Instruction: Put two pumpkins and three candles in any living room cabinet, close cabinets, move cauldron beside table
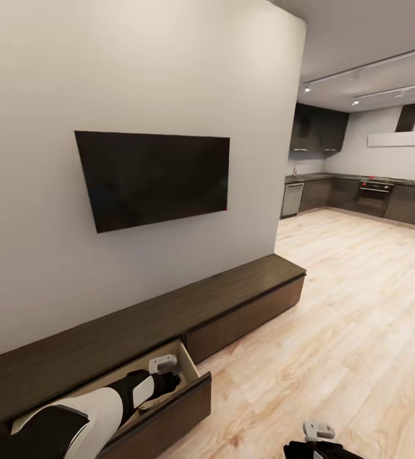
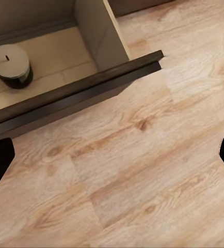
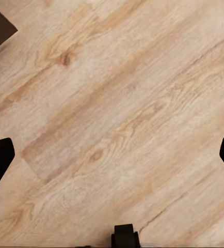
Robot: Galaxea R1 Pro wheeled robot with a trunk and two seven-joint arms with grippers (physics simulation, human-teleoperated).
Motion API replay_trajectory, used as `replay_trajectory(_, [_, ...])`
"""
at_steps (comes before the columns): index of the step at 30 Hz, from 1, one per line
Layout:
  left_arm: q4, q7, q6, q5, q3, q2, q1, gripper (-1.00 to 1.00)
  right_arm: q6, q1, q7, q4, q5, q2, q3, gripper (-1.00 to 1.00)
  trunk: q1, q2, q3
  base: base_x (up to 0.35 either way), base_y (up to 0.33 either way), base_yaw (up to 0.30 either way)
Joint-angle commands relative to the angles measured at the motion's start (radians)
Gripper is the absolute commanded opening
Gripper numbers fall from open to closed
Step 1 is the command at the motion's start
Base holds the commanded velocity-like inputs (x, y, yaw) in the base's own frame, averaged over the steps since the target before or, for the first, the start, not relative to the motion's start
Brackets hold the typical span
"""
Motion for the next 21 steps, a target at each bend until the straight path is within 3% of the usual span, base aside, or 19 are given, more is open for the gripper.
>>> replay_trajectory(1, [0.002,0.000,0.001,0.010,-0.008,0.000,-0.001,1.00,0.001,0.002,0.003,0.002,-0.008,0.000,0.008,1.00,0.000,-0.001,0.000,0.000,0.000,-0.258])
replay_trajectory(15, [0.002,0.000,0.001,0.010,-0.009,-0.001,0.005,1.00,0.000,0.013,0.003,0.002,-0.008,0.002,0.010,1.00,0.000,-0.001,0.001,0.000,0.000,-0.262])
replay_trajectory(21, [0.002,0.000,0.001,0.010,-0.009,-0.001,0.005,1.00,0.000,0.013,-0.003,0.002,-0.008,0.001,0.010,1.00,0.000,-0.001,-0.008,0.000,0.000,-0.124])
